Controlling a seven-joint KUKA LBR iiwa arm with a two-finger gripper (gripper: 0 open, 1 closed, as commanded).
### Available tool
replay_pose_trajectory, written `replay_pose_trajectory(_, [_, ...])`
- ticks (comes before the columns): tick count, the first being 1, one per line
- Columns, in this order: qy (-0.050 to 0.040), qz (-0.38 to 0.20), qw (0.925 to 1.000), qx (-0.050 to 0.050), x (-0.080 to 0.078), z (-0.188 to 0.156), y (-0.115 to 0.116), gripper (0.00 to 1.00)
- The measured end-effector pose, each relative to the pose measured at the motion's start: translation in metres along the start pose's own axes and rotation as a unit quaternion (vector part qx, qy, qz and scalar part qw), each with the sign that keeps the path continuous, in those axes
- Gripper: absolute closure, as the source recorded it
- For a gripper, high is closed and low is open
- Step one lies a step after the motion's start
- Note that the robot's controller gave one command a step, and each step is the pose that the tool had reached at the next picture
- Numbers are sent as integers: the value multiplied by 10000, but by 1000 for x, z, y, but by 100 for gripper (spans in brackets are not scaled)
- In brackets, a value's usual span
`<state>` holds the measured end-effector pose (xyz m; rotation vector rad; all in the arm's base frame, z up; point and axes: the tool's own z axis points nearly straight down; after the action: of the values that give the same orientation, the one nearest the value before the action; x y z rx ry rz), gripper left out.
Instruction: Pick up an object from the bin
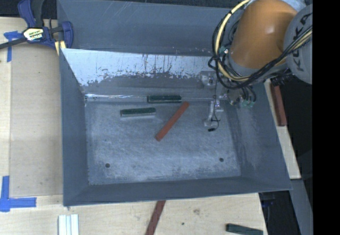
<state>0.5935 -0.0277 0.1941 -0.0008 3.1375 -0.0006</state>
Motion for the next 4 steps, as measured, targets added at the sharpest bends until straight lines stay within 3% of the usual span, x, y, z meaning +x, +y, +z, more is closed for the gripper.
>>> replay_pose_trajectory(1, [0, -1, 10000, 0, 0, 0, 0, 0])
replay_pose_trajectory(2, [-37, -156, 9999, 4, -7, 48, 1, 0])
replay_pose_trajectory(3, [9, -1034, 9946, -1, -20, 82, 13, 0])
replay_pose_trajectory(4, [1, -1373, 9905, -3, -13, 109, 59, 0])
